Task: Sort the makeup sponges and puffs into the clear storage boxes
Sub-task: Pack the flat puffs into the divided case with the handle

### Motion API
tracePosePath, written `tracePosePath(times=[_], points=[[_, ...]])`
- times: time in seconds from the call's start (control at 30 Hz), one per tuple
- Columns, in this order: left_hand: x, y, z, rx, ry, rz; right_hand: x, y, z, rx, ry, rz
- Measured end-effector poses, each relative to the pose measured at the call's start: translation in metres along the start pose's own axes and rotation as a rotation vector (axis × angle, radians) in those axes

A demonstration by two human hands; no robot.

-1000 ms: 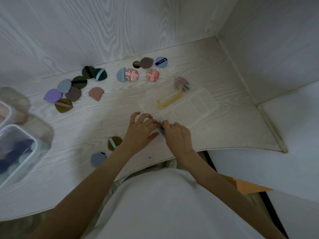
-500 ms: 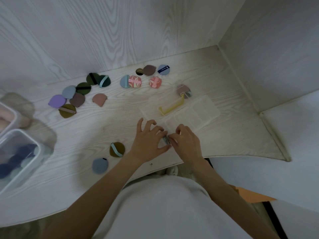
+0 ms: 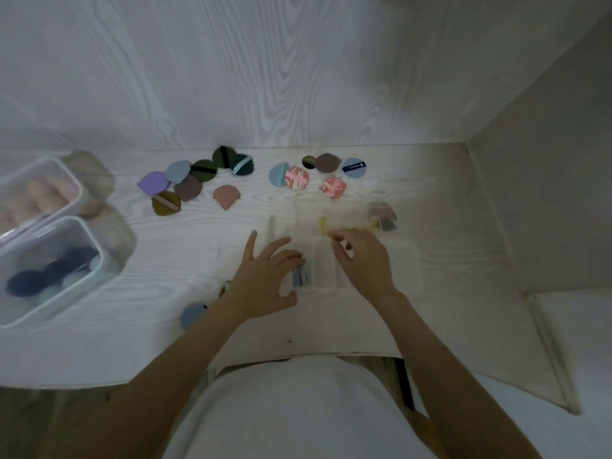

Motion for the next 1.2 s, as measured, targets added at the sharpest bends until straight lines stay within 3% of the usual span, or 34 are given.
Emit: tracePosePath(times=[0.17, 0.27, 0.43, 0.53, 0.7, 0.83, 0.97, 1.2], points=[[-0.013, 0.003, 0.002, -0.062, -0.030, -0.024, 0.043, -0.014, 0.112, -0.002, 0.050, -0.060], [-0.017, 0.007, 0.003, -0.085, -0.036, -0.039, 0.081, 0.006, 0.162, -0.087, 0.154, -0.159], [-0.016, 0.012, 0.008, -0.076, -0.015, -0.099, 0.123, 0.037, 0.186, -0.234, 0.316, -0.292], [-0.014, 0.013, 0.008, -0.044, 0.010, -0.101, 0.119, 0.028, 0.185, -0.129, 0.300, -0.205], [-0.010, 0.009, 0.010, 0.004, 0.018, -0.099, 0.058, -0.017, 0.124, 0.092, 0.252, 0.223], [0.003, 0.011, 0.017, 0.016, 0.001, -0.084, 0.008, -0.019, 0.035, 0.095, 0.160, 0.384], [0.021, 0.013, 0.015, 0.019, 0.025, -0.020, 0.002, 0.005, -0.023, 0.087, 0.249, 0.288], [0.022, 0.010, 0.009, -0.005, 0.125, -0.014, -0.025, 0.019, -0.052, 0.137, 0.053, -0.106]])
Point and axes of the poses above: each hand's wrist, its own z-axis towards the middle knuckle, its own y-axis out of the palm, x = y × z, the point moved 10 cm from there along z, towards the middle knuckle, and after that the axes turned 7 degrees about z, right-handed, at the moved point
